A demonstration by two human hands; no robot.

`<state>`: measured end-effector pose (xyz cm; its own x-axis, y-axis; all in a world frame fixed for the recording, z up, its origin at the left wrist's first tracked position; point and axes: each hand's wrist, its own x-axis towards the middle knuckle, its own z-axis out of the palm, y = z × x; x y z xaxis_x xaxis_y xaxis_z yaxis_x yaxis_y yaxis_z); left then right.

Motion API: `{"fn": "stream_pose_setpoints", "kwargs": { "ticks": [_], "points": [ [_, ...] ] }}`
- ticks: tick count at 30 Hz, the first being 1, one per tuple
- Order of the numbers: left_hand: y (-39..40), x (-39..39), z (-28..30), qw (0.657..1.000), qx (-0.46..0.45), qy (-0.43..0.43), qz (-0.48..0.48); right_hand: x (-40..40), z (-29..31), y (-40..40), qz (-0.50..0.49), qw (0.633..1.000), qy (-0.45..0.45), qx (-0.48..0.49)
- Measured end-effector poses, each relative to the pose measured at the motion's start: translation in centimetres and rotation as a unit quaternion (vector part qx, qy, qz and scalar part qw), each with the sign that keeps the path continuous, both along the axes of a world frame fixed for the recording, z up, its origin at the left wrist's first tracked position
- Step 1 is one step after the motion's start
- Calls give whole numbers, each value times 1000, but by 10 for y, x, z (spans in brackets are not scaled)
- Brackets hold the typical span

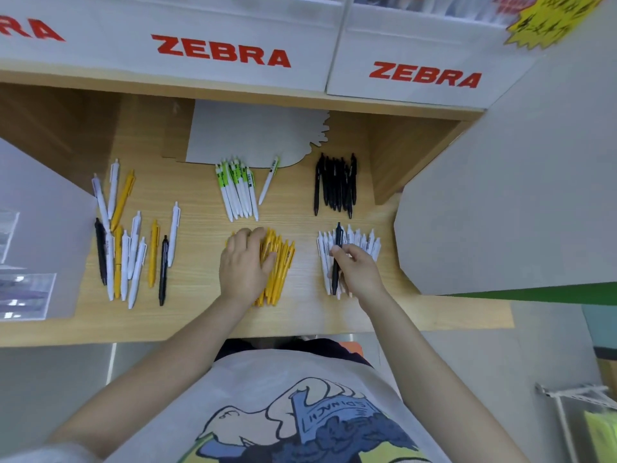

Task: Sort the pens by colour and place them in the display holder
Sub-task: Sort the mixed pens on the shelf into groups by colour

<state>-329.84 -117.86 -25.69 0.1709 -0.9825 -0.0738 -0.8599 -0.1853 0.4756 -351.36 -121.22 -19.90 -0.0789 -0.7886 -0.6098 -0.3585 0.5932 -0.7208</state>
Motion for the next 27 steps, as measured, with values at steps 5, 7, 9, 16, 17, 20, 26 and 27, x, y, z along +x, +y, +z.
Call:
{"fn": "stream_pose_setpoints", "kwargs": {
  "ticks": [5,7,9,16,17,20,26,27],
  "points": [
    [-7,-9,-25,990,63,-82,-101,2,4,-25,65,997,-25,26],
    [-7,-12,-32,989,83,-86,-81,-1,1,-34,74,994,-66,48],
    [-7,-13,-37,990,91,-94,-54,-5,-2,-43,95,989,-98,57],
    [-22,-18,-19,996,29,-68,-43,-11,-14,-71,22,997,-70,13],
    [-31,-20,-15,997,22,-57,-44,-13,-19,-77,-1,998,-55,5],
    [-71,-24,-9,998,17,-35,-49,-14,-31,-100,-14,999,0,-41],
    [-137,-34,-17,990,67,-73,-101,-15,-46,-148,33,991,106,-81],
    [-140,-37,-18,987,67,-79,-125,-15,-50,-152,40,989,114,-84]
  ]
}}
